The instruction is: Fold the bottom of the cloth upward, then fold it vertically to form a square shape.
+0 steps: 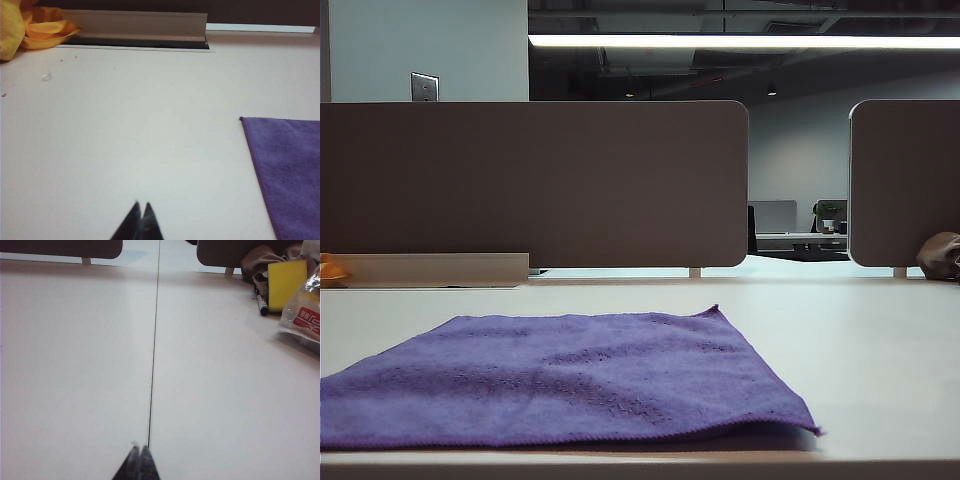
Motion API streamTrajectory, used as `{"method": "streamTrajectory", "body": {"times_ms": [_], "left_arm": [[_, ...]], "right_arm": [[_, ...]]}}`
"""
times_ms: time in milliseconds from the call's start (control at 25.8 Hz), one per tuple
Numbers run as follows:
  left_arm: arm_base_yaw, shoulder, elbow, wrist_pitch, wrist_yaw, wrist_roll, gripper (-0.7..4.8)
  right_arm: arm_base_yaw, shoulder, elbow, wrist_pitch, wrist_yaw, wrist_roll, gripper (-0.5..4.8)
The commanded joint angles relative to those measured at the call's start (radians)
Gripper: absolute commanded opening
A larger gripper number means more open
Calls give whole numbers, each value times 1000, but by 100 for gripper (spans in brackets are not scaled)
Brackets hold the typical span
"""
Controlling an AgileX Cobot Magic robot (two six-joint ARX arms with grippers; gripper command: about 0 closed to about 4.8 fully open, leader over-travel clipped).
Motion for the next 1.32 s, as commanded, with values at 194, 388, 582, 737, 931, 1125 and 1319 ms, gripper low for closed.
{"method": "streamTrajectory", "body": {"times_ms": [194, 388, 582, 737, 931, 1125, 1319], "left_arm": [[-1, 0, -3, 2, 1, 0, -5], [-1, 0, -3, 2, 1, 0, -5], [-1, 0, -3, 2, 1, 0, -5], [-1, 0, -2, 3, 11, -63, -5], [-1, 1, 23, 6, 79, -251, -6], [-1, 1, 114, 5, 158, -478, -6], [-1, 1, 180, 6, 293, -542, -5]], "right_arm": [[0, 0, -7, 8, 0, -3, -1], [0, 0, -7, 8, 0, -3, -1], [0, 0, -7, 8, 0, -3, -1], [0, 0, -7, 13, -4, 96, -1], [0, 0, -2, 112, -30, 408, -1], [0, 0, 37, 220, -222, 564, -1], [0, 0, 72, 223, -447, 797, -1]]}}
